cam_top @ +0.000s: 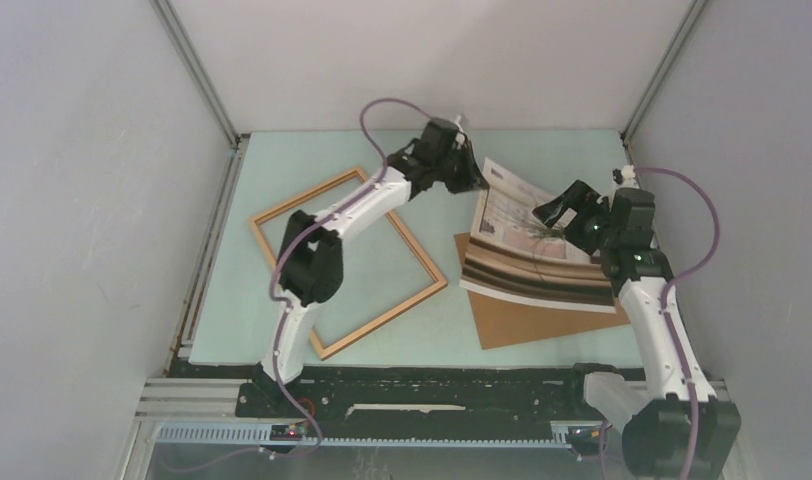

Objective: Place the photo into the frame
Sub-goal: Pick up the photo at the center of the board, then turn over the photo from the photo frame.

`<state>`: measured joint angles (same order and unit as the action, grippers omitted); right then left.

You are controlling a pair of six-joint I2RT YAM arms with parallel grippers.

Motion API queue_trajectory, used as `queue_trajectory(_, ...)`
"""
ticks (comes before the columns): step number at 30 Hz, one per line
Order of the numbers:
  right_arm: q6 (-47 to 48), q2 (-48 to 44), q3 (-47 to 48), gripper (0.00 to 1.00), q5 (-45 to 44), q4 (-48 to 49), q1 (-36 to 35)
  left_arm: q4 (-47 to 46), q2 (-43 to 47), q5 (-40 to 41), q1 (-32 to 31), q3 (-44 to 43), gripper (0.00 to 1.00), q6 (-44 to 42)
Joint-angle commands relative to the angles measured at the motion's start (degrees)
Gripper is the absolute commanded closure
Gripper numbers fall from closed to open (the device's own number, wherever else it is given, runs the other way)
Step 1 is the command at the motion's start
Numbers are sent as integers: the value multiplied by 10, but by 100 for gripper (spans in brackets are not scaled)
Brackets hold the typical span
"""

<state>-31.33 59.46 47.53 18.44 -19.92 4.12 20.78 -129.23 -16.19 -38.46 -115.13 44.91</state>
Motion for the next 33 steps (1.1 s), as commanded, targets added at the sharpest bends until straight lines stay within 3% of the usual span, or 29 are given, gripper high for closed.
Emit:
queue_trajectory(1, 27, -34, 21, 0, -3, -41, 0, 111, 128, 40, 45, -61, 100, -62)
queue_trajectory(5, 46, -17, 24, 1, 23, -27, 1, 251, 178, 76, 103, -127, 100, -134)
queue_trajectory(8, 53, 10, 25, 2, 40, -22, 1, 342, 227, 149, 137, -185, 100, -217)
queue_trajectory(14, 45, 44, 17, 3, 58, -3, -15, 388, 375, 333, 190, -183, 100, -326)
queue_trajectory(17, 39, 59, 11, 3, 66, 13, -26, 373, 439, 414, 190, -165, 100, -374)
queue_trajectory(23, 34, 81, 1, 3, 75, 38, -39, 269, 551, 402, 173, -44, 100, -430)
queue_trajectory(28, 31, 92, -8, 3, 77, 50, -60, 194, 560, 430, 88, 113, 100, -546)
queue_trajectory(33, 28, 97, -20, 3, 73, 62, -66, 121, 521, 416, 52, 239, 100, -576)
